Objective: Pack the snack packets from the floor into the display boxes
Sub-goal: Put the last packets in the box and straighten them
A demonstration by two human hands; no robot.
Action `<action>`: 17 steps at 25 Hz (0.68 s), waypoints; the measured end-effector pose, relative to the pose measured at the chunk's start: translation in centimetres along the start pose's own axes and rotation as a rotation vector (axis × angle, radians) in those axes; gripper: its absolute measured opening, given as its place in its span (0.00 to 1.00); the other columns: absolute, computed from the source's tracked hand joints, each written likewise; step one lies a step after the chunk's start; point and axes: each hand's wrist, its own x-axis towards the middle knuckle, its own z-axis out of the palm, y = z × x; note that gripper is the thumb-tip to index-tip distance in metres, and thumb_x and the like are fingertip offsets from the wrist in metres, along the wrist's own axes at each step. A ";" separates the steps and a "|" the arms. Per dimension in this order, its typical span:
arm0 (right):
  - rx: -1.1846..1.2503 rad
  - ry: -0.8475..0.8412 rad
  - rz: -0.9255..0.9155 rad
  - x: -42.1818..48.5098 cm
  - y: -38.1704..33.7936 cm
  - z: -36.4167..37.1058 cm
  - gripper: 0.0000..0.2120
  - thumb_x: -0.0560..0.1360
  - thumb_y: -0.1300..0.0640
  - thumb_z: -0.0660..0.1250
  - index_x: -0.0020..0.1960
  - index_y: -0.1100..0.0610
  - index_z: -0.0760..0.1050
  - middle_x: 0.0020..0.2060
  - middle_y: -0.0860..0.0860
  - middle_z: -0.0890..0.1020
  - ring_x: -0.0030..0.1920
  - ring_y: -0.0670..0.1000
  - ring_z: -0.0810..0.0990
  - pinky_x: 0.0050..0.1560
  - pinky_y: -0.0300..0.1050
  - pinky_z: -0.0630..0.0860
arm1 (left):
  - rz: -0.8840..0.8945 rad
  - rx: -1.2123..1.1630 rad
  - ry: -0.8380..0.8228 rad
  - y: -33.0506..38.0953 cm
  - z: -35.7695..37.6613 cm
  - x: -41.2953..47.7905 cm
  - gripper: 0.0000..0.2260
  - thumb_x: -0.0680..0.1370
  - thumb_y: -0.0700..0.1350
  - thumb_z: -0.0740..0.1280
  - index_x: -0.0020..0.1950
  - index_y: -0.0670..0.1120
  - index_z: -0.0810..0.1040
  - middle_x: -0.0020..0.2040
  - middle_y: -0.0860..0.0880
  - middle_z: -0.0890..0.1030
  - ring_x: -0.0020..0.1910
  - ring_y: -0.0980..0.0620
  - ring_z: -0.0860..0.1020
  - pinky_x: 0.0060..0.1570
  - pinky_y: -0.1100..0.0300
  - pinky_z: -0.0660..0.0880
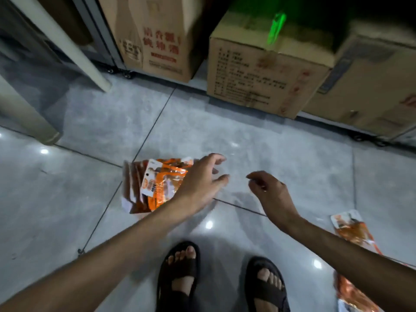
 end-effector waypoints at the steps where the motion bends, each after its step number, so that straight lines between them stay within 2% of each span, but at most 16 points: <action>1: 0.030 0.009 0.073 -0.7 0.8 -2.5 0.07 0.77 0.58 0.66 0.54 0.51 0.80 0.46 0.50 0.84 0.46 0.48 0.81 0.41 0.29 0.70 | -0.029 -0.015 -0.105 1.6 1.0 0.8 0.19 0.77 0.46 0.71 0.67 0.48 0.73 0.64 0.49 0.78 0.55 0.52 0.79 0.59 0.58 0.75; 3: 0.043 -0.008 0.177 -1.9 3.2 -6.0 0.07 0.76 0.59 0.67 0.50 0.49 0.80 0.41 0.49 0.85 0.42 0.47 0.83 0.39 0.32 0.73 | -0.037 0.055 -0.247 3.9 3.1 2.2 0.19 0.76 0.46 0.71 0.67 0.49 0.73 0.63 0.50 0.78 0.52 0.51 0.81 0.57 0.55 0.77; 5: 0.075 0.010 0.287 -3.4 7.8 -8.8 0.07 0.75 0.60 0.68 0.46 0.48 0.80 0.38 0.48 0.85 0.40 0.48 0.83 0.41 0.35 0.75 | 0.008 0.196 -0.391 6.2 6.6 3.5 0.19 0.76 0.48 0.71 0.66 0.49 0.73 0.61 0.51 0.79 0.52 0.51 0.80 0.55 0.58 0.75; 7: 0.117 0.086 0.413 -5.1 13.2 -10.6 0.07 0.73 0.59 0.70 0.42 0.47 0.78 0.36 0.48 0.83 0.39 0.52 0.82 0.41 0.42 0.75 | 0.034 0.316 -0.550 8.1 10.9 4.8 0.20 0.76 0.50 0.71 0.67 0.49 0.73 0.61 0.51 0.78 0.51 0.52 0.77 0.49 0.62 0.71; 9: 0.063 0.210 0.555 -7.5 18.8 -12.3 0.06 0.71 0.56 0.73 0.44 0.48 0.77 0.40 0.51 0.82 0.45 0.57 0.82 0.43 0.45 0.73 | 0.066 0.397 -0.653 10.0 16.4 6.0 0.21 0.76 0.50 0.71 0.67 0.48 0.72 0.61 0.51 0.78 0.49 0.53 0.75 0.40 0.65 0.69; 10: -0.024 0.271 0.631 -8.9 21.2 -12.9 0.09 0.70 0.53 0.74 0.47 0.49 0.77 0.45 0.53 0.82 0.49 0.59 0.81 0.46 0.47 0.73 | 0.088 0.420 -0.679 10.6 19.1 6.4 0.21 0.76 0.50 0.71 0.67 0.48 0.72 0.61 0.50 0.78 0.49 0.52 0.74 0.40 0.65 0.69; 13: -0.259 0.323 0.851 -13.2 27.1 -13.7 0.31 0.65 0.43 0.76 0.62 0.55 0.70 0.57 0.60 0.74 0.59 0.64 0.74 0.53 0.55 0.73 | 0.209 0.514 -0.723 11.5 26.7 7.0 0.23 0.75 0.49 0.71 0.69 0.48 0.71 0.64 0.47 0.78 0.58 0.48 0.76 0.54 0.58 0.73; 15: -0.254 0.276 0.912 -15.1 30.0 -12.9 0.37 0.66 0.42 0.75 0.66 0.58 0.64 0.60 0.62 0.71 0.61 0.66 0.71 0.56 0.58 0.72 | 0.343 0.644 -0.736 11.4 30.7 7.2 0.26 0.75 0.49 0.70 0.71 0.48 0.69 0.66 0.45 0.76 0.64 0.45 0.75 0.60 0.52 0.73; 17: -0.193 0.280 0.928 -15.9 31.7 -11.7 0.39 0.65 0.40 0.75 0.66 0.57 0.62 0.59 0.60 0.71 0.60 0.64 0.72 0.55 0.57 0.73 | 0.506 0.768 -0.722 11.5 33.9 7.5 0.29 0.74 0.48 0.70 0.74 0.47 0.66 0.69 0.44 0.73 0.66 0.42 0.73 0.61 0.49 0.73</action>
